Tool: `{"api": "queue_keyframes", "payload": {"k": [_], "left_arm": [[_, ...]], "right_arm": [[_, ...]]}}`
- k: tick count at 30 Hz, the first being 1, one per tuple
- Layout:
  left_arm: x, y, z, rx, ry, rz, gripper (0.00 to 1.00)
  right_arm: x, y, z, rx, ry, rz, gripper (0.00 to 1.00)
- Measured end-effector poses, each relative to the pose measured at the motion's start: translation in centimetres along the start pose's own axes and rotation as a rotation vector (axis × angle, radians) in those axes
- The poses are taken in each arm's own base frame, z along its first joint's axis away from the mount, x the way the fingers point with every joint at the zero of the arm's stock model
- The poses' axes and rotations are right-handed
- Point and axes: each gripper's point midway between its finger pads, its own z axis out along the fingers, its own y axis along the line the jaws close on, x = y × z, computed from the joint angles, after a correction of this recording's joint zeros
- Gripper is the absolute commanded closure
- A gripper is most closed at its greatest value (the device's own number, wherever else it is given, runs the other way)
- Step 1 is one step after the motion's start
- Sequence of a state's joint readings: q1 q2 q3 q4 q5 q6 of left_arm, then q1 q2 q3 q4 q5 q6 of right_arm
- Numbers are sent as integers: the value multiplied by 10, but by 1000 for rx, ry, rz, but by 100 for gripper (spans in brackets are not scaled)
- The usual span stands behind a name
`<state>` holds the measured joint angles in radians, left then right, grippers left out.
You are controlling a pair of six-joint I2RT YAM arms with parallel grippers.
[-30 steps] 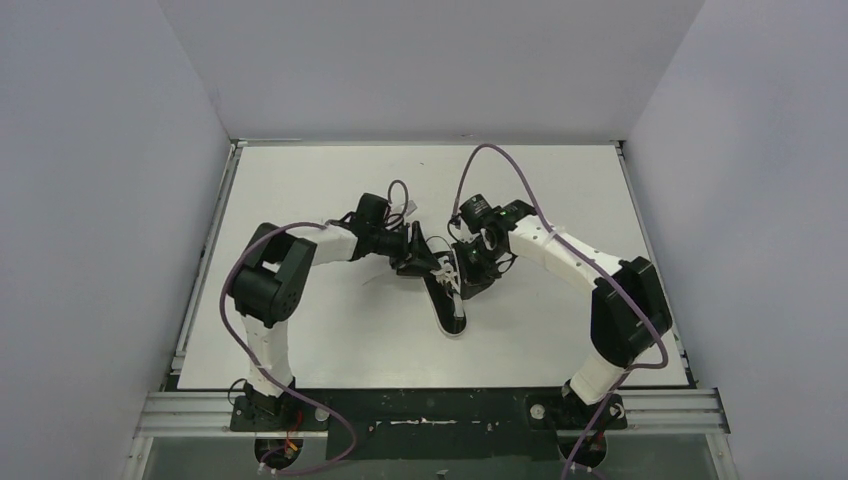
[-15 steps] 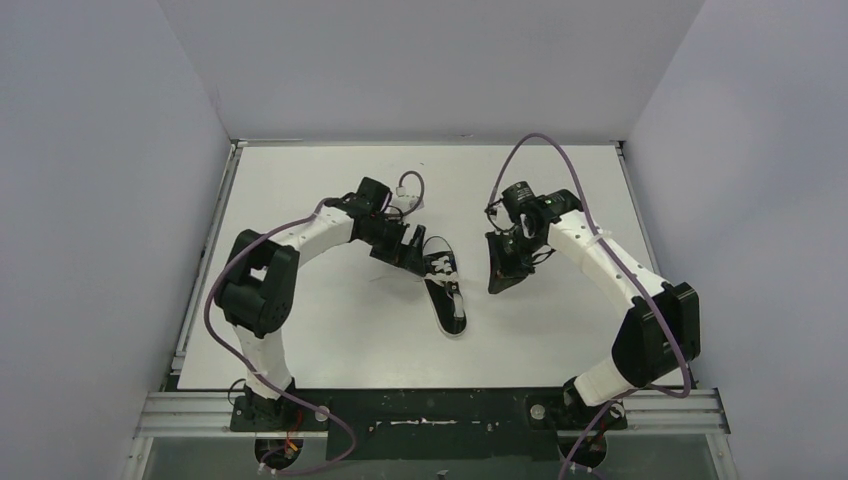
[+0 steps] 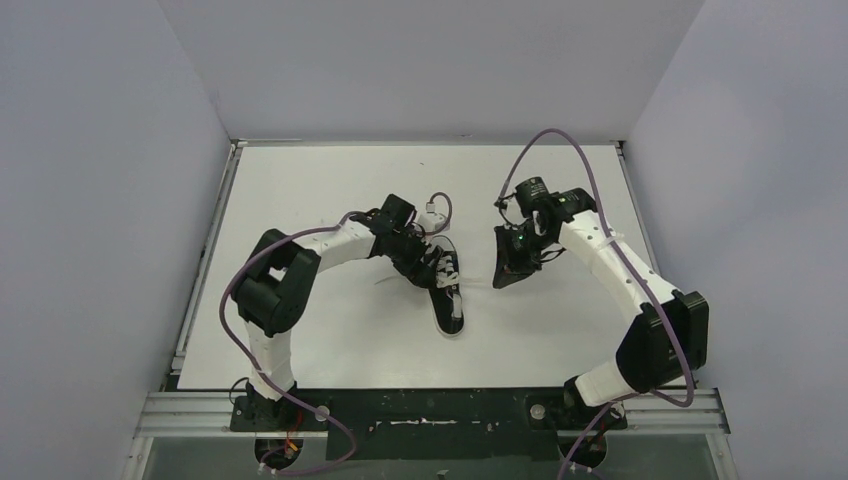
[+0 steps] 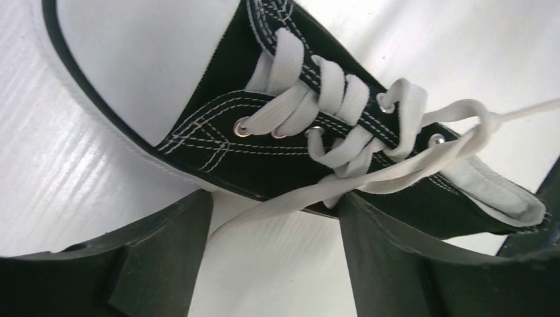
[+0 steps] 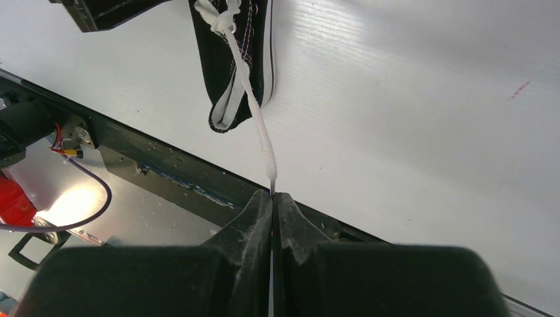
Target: Tie the shoes
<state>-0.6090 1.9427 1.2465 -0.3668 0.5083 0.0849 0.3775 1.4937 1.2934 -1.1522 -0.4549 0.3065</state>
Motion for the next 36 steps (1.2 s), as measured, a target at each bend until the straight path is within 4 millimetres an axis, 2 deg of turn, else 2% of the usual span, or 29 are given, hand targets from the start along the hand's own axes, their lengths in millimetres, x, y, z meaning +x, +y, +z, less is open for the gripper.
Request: {"api": "queue_keyframes", "payload": {"k": [4,6,7,8,9,10,13,19,21,22,24,25,28,30,34,36], "left_arm": [[0,4,3,-18,-27,6,56],[4,2,3,-14,-36,-5,57],[5,1,2,-8,-44,-7,55],[5,-1,1,-6,-52,-5,48],[6,-2,1,-3,-56,-5,36],[7,-2,0,-1,-58,-6,30],[15,-8,-6,29,-70,-23,31],[27,-14,-8,64,-53,-39,53],[29,-17,-7,82,-45,-46,56],[29,-18,-7,90,-44,-48,61],[30,-20,-8,100,-39,-53,84],[31,-23,-8,112,-37,-60,88],[31,-29,-13,113,-28,-78,92],[37,-25,-17,67,-5,-112,100],[63,-10,-31,-46,78,-245,100],[68,-9,-43,-83,97,-315,100]], "right_arm": [[0,2,-8,-7,-32,-4,100],[0,4,-13,-12,-49,-2,100],[0,4,-14,-13,-56,0,100],[0,4,-16,-15,-62,4,100],[0,5,-17,-16,-69,7,100],[0,5,-18,-17,-75,11,100],[-1,5,-19,-21,-89,27,100],[-1,6,-19,-26,-105,48,100],[-1,6,-20,-27,-111,48,100],[-1,6,-21,-27,-113,50,100],[-1,6,-22,-26,-119,50,100],[-1,6,-23,-25,-121,51,100],[-2,2,-25,-12,-134,65,100],[-3,-1,-28,3,-151,85,100],[-3,-11,-39,38,-206,128,100],[-2,-18,-42,52,-226,159,100]]}}
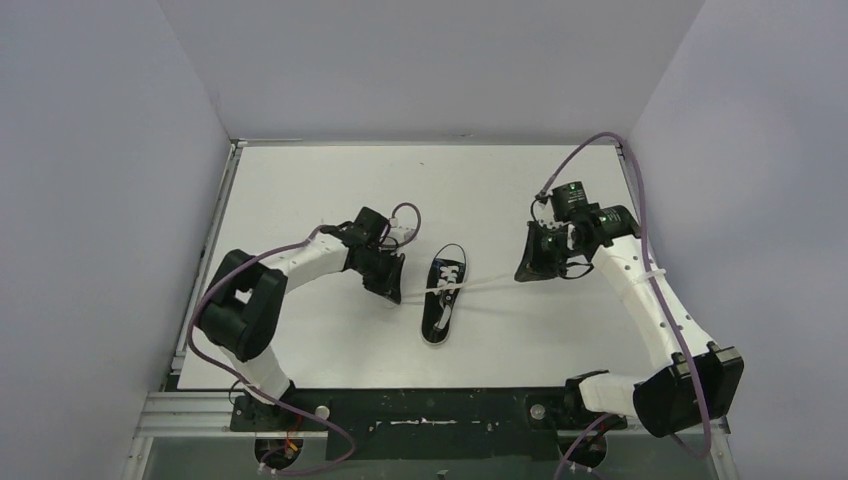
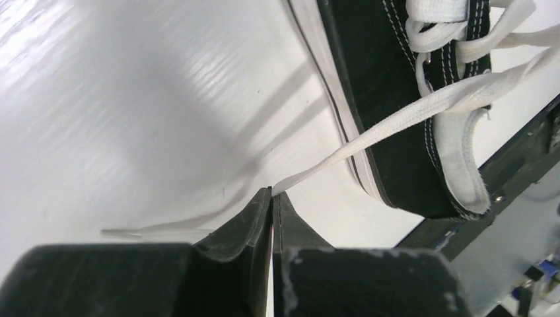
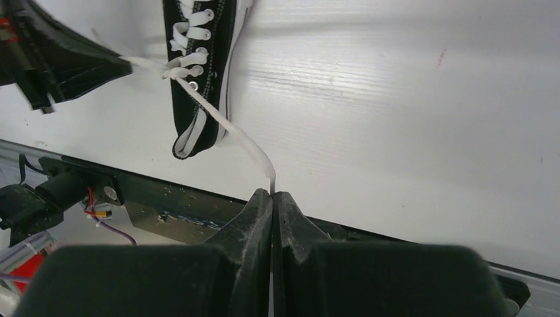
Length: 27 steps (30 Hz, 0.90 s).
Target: Tie the shoes
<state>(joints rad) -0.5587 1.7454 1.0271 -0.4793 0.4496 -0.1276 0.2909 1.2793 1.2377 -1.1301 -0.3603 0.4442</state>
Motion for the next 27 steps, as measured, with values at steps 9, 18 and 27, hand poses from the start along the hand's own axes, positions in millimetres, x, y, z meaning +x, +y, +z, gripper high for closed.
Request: {"api": "queue_keyframes", "payload": {"k": [9,18,27], "left_arm": [[-6,30,-56,-99,-100,-340,100],[36,52,-36,-145,37,-597,100],[38,46,-27,-71,58,-662,100]], "right_arm": [[26,-71,26,174,62,265,100],[53,-153,55,373,103,552,100],[32,-142,88,241,93,438,79]]}}
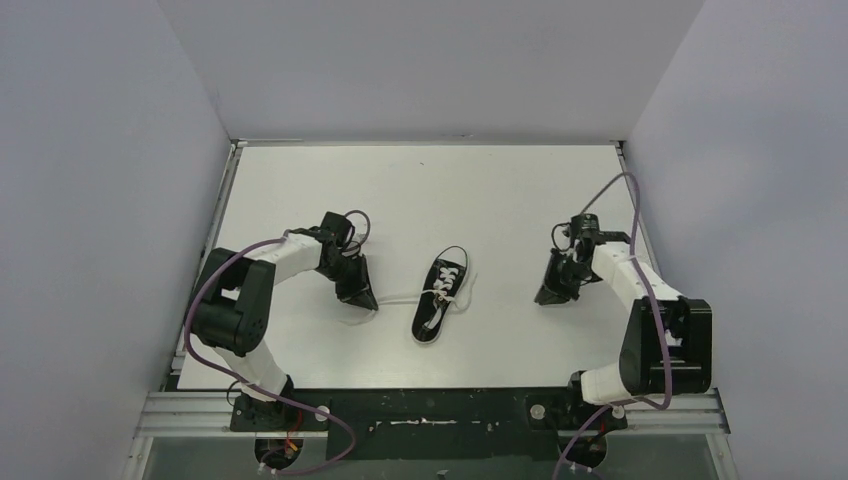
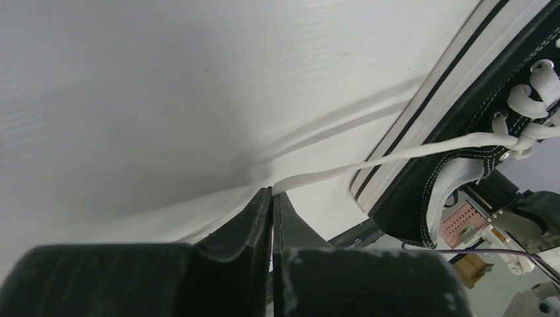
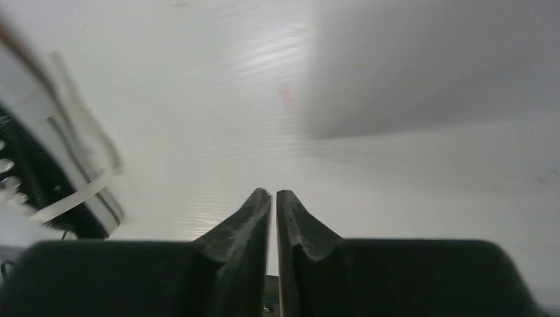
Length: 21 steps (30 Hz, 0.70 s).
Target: Tie the shoes
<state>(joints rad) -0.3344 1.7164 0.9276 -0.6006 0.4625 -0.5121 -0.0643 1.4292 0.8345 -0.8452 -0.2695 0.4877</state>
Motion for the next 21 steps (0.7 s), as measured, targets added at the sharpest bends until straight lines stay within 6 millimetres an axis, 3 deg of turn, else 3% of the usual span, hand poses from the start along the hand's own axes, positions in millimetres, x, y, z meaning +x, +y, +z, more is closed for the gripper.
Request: {"api": "queue_keyframes", "payload": {"k": [4,6,8,12,21], "left_arm": [[2,-9,1,45,9,22,100],[2,-12,1,56,12,30,100],[3,-13,1,68,16,35,100],[9,-12,5,84,31,38,100],[37,-15,17,101,91,45,100]], "right_arm": [[10,84,-12,-252,-18,-346,44],[29,131,-21,-399,-29,-553,41],[54,164,-24,-513,-17,-727,40],[78,183,-11,-599,32,-876,37],[92,182,21,-735,44,-1004,42]]}}
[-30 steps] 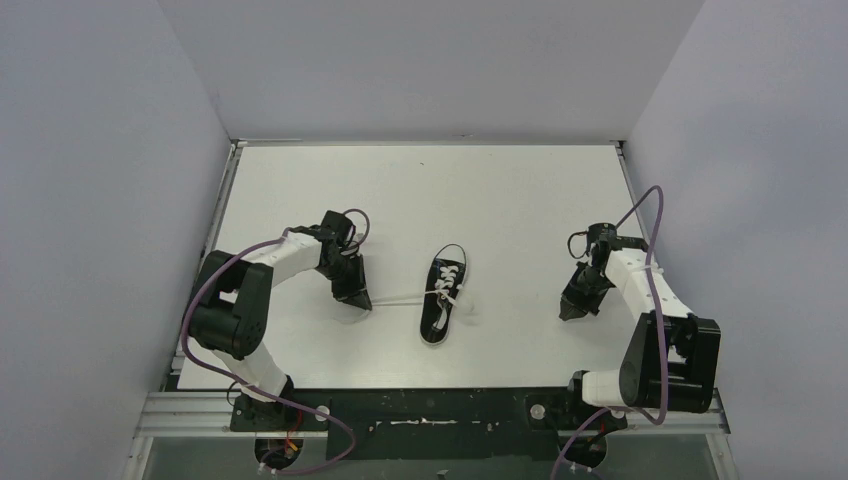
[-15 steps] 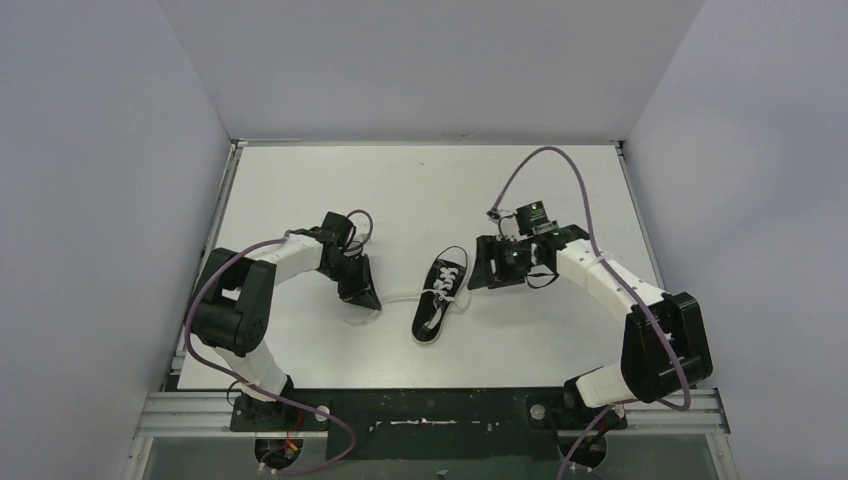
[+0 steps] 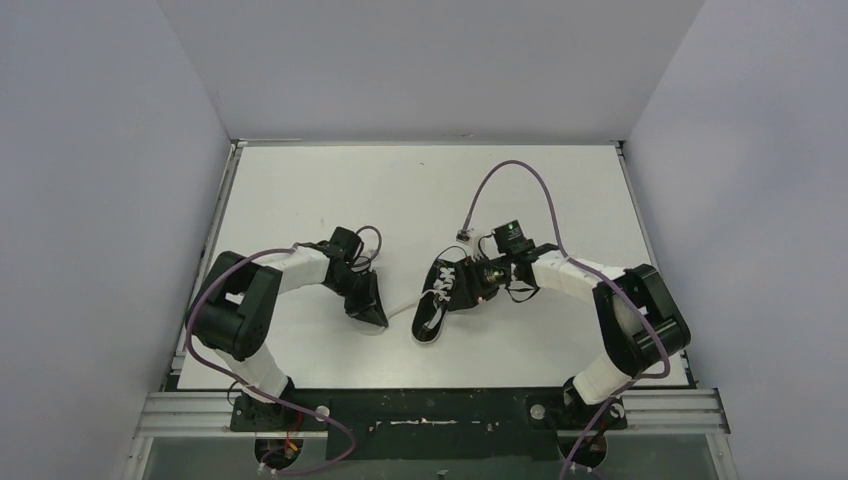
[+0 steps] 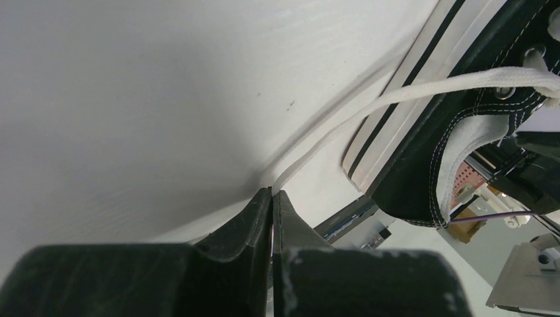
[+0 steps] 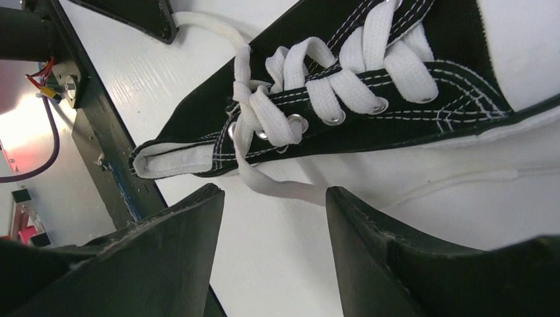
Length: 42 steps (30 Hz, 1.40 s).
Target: Tie the shoes
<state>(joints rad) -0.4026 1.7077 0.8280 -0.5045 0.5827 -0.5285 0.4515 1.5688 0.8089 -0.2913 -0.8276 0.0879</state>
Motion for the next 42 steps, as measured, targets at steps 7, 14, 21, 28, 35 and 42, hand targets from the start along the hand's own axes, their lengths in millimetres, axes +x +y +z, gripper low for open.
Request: {"api": "queue_keyframes", "payload": {"k": [7,14,21,28,35,42], "left_arm": [[8,-5,-1,13,-1,14,100],[13,-7,-8,19,-24,13,100],[15,10,-10,-65,-66,-18,100],[9,22,-11,-137,-101,-26,99],[1,12,-19,-209,-125,146,40],[-6,-32,-25,-223,-221,553,45]], "right_arm": [[-5,-11,14,-5,-44,-21,88],[-4,-30,3,96,-100,98,100],[0,-44,-39,277,-203,333,100],[18,-43,-41,309,-170,421,100],[11,-41,-39,288,-106,417,100],[14,-33,-36,261,-57,418,100]]}}
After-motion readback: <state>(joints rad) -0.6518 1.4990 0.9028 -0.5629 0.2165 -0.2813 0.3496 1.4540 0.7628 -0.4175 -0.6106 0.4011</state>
